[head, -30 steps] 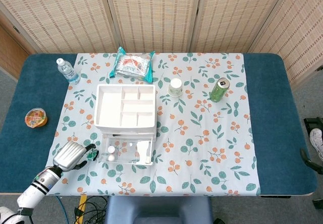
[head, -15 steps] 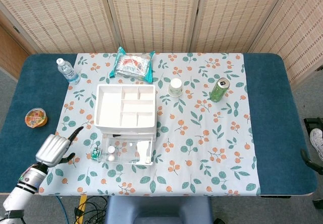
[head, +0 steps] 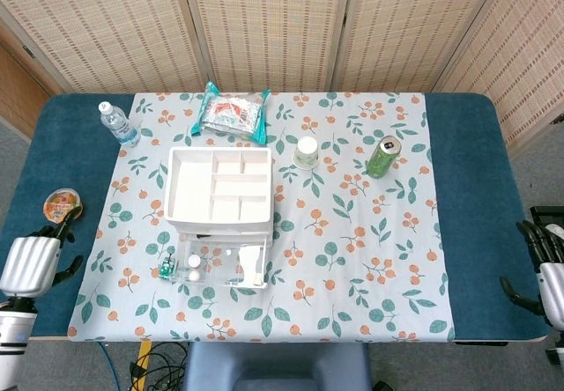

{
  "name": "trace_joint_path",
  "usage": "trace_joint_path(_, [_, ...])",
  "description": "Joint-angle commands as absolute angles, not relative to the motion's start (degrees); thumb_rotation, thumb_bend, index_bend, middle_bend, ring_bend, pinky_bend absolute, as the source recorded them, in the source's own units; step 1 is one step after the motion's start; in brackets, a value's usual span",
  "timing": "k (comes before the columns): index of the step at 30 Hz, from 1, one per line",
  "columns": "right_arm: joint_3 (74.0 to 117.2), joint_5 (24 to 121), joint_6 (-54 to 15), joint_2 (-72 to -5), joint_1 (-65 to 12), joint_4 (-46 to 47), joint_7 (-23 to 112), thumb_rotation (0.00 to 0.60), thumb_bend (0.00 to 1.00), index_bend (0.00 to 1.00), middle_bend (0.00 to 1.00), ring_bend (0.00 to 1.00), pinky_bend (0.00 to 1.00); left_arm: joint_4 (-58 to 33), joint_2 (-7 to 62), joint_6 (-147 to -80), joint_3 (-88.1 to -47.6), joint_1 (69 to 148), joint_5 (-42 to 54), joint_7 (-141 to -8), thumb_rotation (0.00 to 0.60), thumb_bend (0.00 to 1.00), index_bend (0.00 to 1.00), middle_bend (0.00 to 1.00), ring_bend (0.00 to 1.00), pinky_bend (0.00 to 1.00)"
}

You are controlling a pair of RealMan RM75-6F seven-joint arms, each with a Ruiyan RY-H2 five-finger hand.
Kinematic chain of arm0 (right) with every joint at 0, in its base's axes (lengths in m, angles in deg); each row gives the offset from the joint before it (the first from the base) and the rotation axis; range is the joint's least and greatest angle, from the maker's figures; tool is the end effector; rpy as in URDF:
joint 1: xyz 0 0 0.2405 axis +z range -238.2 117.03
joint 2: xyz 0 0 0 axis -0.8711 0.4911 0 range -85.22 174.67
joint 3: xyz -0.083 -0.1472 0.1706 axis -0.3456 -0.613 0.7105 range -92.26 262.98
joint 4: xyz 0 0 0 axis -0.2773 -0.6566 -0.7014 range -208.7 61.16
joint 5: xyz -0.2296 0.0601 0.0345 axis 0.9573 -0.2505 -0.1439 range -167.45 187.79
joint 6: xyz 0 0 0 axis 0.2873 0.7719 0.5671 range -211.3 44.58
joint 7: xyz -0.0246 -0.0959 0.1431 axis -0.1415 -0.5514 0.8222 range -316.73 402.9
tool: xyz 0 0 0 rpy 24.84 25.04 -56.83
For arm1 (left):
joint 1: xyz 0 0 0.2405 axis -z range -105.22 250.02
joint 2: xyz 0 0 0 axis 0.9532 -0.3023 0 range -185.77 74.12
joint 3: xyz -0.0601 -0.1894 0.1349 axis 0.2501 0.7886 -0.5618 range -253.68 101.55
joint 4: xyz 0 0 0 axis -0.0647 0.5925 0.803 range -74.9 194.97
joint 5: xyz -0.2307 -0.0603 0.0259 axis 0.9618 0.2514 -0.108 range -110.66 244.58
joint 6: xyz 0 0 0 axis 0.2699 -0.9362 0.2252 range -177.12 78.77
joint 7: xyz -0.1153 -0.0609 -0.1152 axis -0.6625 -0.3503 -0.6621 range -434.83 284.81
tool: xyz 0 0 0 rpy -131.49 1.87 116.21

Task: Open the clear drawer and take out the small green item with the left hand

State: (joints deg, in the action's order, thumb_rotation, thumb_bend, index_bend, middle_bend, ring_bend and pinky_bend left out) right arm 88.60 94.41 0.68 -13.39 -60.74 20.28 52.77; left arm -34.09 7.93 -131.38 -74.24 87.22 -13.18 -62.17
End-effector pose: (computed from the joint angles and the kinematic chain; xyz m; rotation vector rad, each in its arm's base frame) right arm -0.3349 -0.1856 0.1560 1.2701 -1.0398 0.8962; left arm -0.2826 0.2591 0.1187 -1.4950 -0.7303 -0.7955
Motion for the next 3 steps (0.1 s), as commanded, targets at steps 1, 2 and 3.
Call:
trace_joint_path(1, [88.31,94.77,1.15,-13.78,-61.07,19.69,53.82,0.600,0.36,0.00,0.04,0.04,0.06,-34.91,8.24,-133.60,-75.28,85.31,-14.43,-60.90,0.600,0.28,0.13,0.47,0.42,0.56])
trace_joint_path(2, [88.28,94.94,1.31,-13.90,-61.11,19.50,54.08,0.600,0.36,0.00,0.04,0.04,0.06,-35.23,8.32,-134.17,-75.57,84.77,-14.69,-60.46,0.600,0.28,0.13,0.47,0.42,0.56])
trace_joint_path(3, [88.25,95.13,1.47,-14.00,-61.12,19.32,54.27,0.600,0.36,0.00,0.04,0.04,0.06,-35.60,8.38,-134.70,-75.86,84.25,-15.02,-60.10,0.600,0.28,0.13,0.47,0.42,0.55])
